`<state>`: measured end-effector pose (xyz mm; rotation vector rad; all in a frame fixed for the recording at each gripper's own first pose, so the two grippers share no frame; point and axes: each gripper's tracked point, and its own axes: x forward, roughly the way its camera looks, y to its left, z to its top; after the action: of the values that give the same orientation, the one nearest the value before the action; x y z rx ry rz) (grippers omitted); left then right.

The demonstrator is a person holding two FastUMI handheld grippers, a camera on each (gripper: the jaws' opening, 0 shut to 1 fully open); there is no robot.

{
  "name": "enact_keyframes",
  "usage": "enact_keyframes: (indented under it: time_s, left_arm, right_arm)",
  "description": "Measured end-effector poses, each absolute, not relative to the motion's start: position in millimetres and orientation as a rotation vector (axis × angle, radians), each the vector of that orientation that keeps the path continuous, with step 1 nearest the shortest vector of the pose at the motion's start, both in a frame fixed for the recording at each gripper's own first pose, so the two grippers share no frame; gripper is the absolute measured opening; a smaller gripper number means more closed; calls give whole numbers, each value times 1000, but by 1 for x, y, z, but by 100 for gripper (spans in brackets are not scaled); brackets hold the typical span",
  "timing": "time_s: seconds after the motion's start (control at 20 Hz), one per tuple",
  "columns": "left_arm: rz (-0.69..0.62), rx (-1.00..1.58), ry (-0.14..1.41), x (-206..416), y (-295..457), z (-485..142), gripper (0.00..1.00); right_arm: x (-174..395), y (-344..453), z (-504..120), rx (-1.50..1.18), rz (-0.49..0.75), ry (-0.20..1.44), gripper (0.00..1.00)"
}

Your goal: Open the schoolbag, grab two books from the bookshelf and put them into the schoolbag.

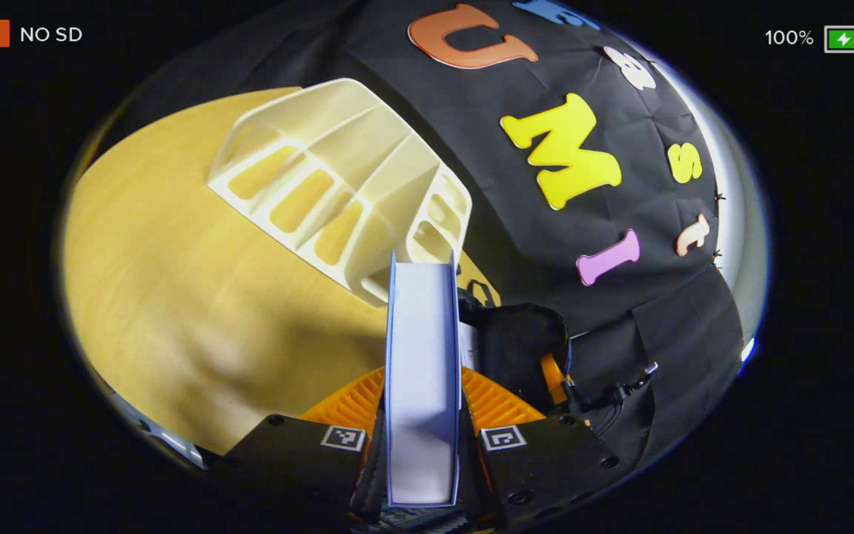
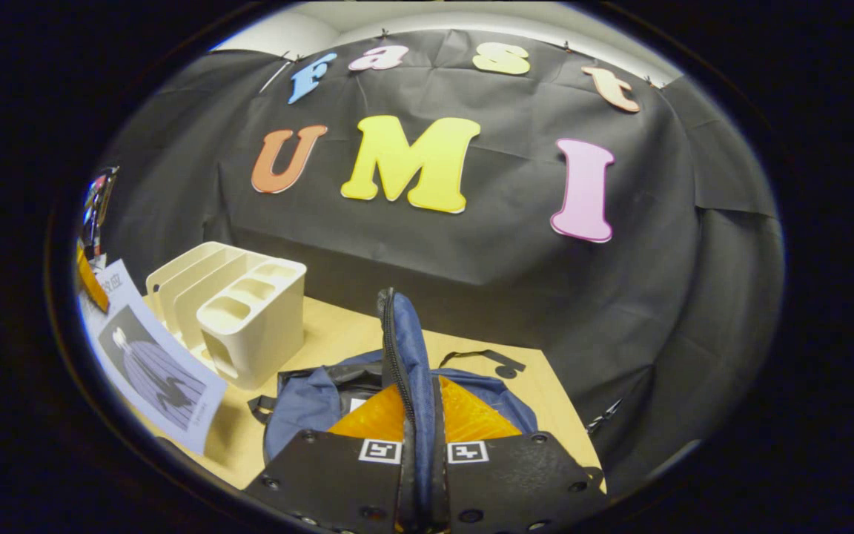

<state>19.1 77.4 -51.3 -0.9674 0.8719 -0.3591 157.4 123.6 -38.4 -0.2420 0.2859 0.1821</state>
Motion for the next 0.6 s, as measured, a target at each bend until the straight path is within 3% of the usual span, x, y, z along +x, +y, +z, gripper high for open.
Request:
enact_keyframes:
  time_s: [0.35, 0.4, 0.45, 0.6]
  left_arm:
    - [-480, -1080, 835, 76, -10, -56, 42]
    - [-484, -1090, 840, 85, -22, -59, 47]
    - [-493, -1091, 848, 91, -35, -65, 42]
    - [-495, -1071, 881, 104, -72, -84, 43]
  right_arm:
    - [164, 116, -18, -239, 162, 267, 8]
    - [164, 117, -16, -241, 165, 268, 8]
    - [165, 118, -15, -246, 164, 266, 8]
    - [163, 119, -9, -250, 171, 256, 8]
